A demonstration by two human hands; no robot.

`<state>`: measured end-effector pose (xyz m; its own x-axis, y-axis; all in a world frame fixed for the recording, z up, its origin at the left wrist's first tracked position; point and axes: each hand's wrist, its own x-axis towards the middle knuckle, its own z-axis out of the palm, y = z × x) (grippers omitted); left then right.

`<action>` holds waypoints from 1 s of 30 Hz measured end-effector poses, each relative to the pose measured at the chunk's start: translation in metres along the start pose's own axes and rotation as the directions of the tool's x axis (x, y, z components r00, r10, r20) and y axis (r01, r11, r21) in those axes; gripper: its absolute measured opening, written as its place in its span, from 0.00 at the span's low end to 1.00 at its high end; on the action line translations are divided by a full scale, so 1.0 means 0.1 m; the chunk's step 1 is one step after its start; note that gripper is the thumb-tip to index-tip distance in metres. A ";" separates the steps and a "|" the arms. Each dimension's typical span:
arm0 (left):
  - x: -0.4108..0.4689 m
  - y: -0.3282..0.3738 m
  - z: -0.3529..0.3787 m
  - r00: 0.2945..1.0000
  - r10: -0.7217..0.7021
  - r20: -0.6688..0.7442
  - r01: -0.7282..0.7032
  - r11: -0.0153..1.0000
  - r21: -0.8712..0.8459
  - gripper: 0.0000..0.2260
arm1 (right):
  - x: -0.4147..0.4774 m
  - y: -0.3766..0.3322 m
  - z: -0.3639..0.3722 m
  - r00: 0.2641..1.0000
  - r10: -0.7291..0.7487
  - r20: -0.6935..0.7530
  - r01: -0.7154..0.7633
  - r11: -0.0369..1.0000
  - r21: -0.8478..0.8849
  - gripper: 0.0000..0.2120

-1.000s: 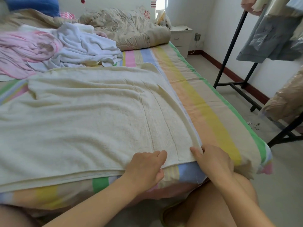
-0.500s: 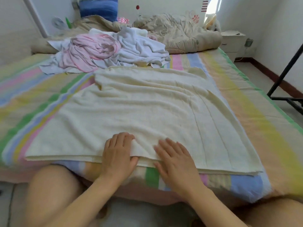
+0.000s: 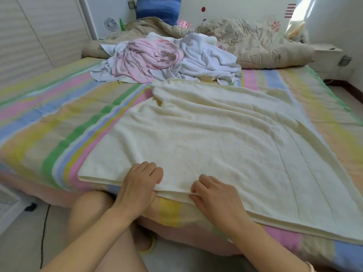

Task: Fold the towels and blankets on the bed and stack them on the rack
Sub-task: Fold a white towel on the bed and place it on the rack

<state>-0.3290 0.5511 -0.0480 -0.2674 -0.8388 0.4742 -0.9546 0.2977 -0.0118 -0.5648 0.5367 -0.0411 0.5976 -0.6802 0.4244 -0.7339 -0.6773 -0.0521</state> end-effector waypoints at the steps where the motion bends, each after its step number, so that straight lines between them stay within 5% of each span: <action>1: -0.03 -0.04 -0.01 0.999 0.035 0.004 -0.035 0.999 -0.013 0.15 | -0.01 -0.03 0.01 0.999 -0.038 0.000 0.038 0.999 0.025 0.08; 6: -0.15 -0.12 0.04 0.999 0.052 -0.004 -0.052 0.997 -0.059 0.15 | -0.08 -0.10 0.08 0.998 -0.044 0.053 0.041 0.997 0.067 0.08; 13: -0.20 -0.49 0.00 0.955 -0.266 -0.131 0.264 0.964 -0.030 0.31 | 0.18 -0.26 0.04 0.993 -0.023 0.115 0.002 0.983 0.182 0.11; 20: -0.33 -1.09 -0.09 0.830 -0.512 -0.219 0.520 0.854 -0.025 0.11 | 0.66 -0.77 0.28 0.986 -0.116 0.118 0.086 0.969 0.232 0.12; 23: -0.42 -1.33 -0.19 0.817 -0.540 -0.203 0.549 0.835 -0.013 0.17 | 0.85 -0.90 0.32 0.975 -0.148 0.163 0.110 0.968 0.224 0.15; 28: -0.68 -1.49 -0.22 0.813 -0.556 -0.170 0.577 0.810 0.108 0.16 | 0.95 -0.95 0.28 0.953 -0.165 0.252 0.099 0.962 0.255 0.42; 30: -0.77 -1.47 -0.09 0.798 -0.590 -0.124 0.602 0.789 0.125 0.16 | 0.92 -0.93 0.30 0.958 -0.173 0.227 0.104 0.953 0.286 0.41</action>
<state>-0.1668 0.5758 -0.0747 0.3656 -0.7885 0.4946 -0.9303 -0.3269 0.1664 -0.4317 0.5282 -0.0244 0.7730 -0.5985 0.2103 -0.5445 -0.7961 -0.2642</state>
